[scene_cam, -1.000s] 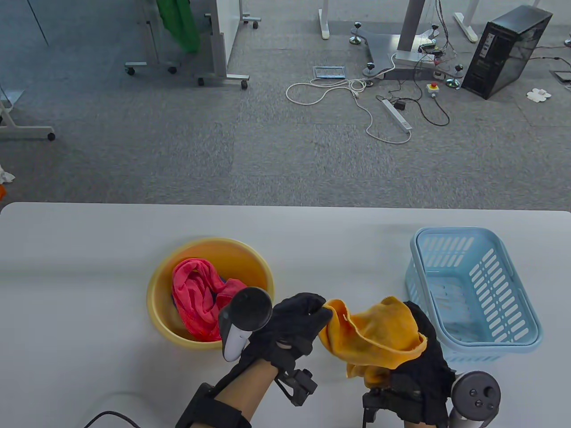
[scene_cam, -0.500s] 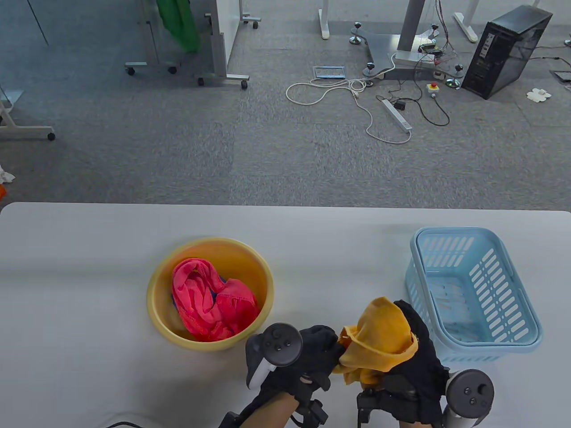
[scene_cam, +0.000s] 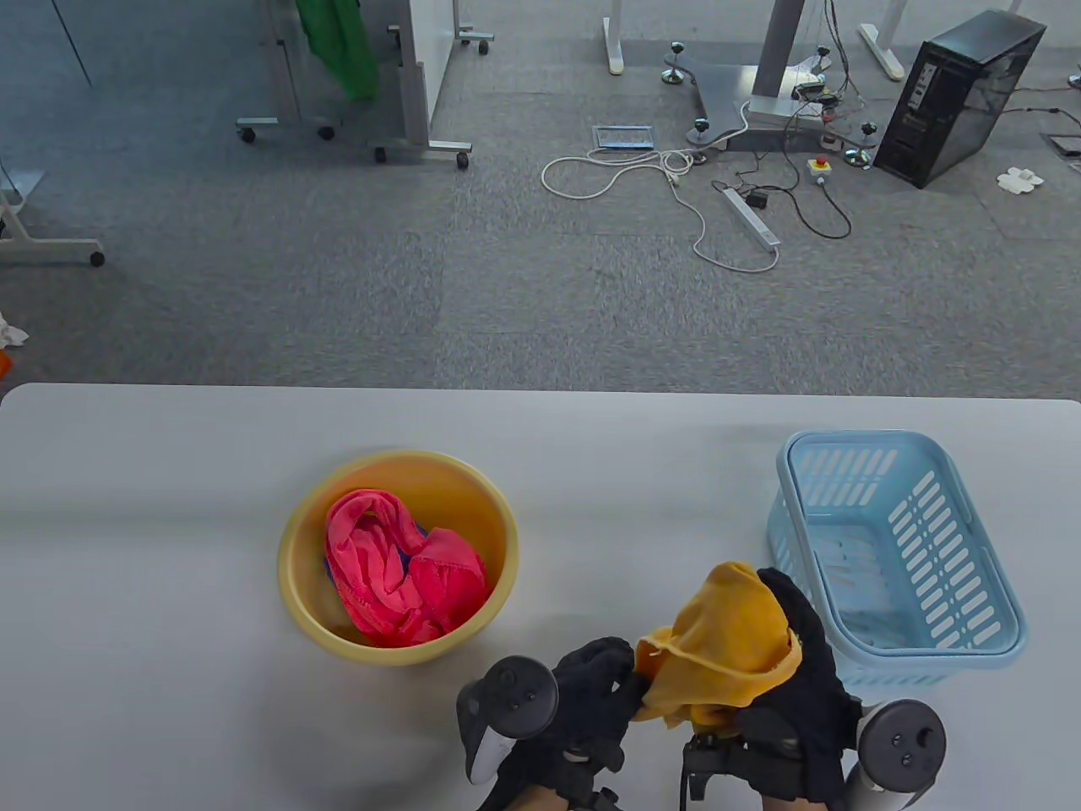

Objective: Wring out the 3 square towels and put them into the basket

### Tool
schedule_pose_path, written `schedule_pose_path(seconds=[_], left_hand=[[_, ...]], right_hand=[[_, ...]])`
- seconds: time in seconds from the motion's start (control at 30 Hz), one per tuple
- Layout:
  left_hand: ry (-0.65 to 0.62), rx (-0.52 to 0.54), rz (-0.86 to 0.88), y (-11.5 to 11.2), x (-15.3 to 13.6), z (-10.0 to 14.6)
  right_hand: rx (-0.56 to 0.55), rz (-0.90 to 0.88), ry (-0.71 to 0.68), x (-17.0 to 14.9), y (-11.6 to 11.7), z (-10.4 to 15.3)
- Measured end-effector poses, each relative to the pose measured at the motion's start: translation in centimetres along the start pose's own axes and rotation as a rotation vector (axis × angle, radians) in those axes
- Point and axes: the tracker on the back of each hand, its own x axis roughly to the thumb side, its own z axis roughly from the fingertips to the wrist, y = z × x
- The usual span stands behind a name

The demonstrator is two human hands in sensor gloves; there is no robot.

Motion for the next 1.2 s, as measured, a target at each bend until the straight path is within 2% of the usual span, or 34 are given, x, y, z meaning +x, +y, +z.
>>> schedule_pose_path(seconds=[0.07,0.13,0.27,0.37,0.5,0.67,0.83,0.97,1.03,1.1,1.2], left_hand=[[-0.032,-0.005,0.055,0.6,-0.1,0.3],[-0.119,0.062,0.116,1.2,0.0,0.6],[-0.143,0.155,0.175,2.1,0.0,1.2],[-0.161,0.152,0.207,2.1,0.0,1.3],[-0.206,0.029,0.260,1.3,0.2,1.0],[-0.220,-0.178,0.335,-0.4,0.3,0.6],[-0.218,-0.277,0.464,-1.3,0.6,0.4],[-0.188,-0.345,0.525,-1.6,0.2,0.1],[-0.161,-0.396,0.501,-1.6,0.5,-0.2],[-0.186,-0.429,0.364,-1.5,0.7,-0.4],[-0.159,-0.398,0.416,-1.6,0.8,-0.3]], right_hand=[[0.002,-0.003,0.001,0.1,-0.1,0.0],[0.001,-0.017,0.007,0.1,-0.3,-0.1],[-0.008,-0.006,0.006,0.1,-0.6,-0.1],[-0.005,0.010,-0.003,0.2,-0.6,-0.1],[0.015,0.067,-0.047,0.5,0.0,0.0],[0.107,0.076,-0.104,0.7,1.6,0.0],[0.159,0.059,-0.119,0.6,2.5,0.0],[0.228,-0.058,-0.093,0.3,3.4,0.0],[0.302,-0.070,-0.100,0.4,4.0,0.1],[0.336,-0.071,-0.119,0.5,4.6,0.2],[0.352,-0.039,-0.140,0.8,4.7,0.3]])
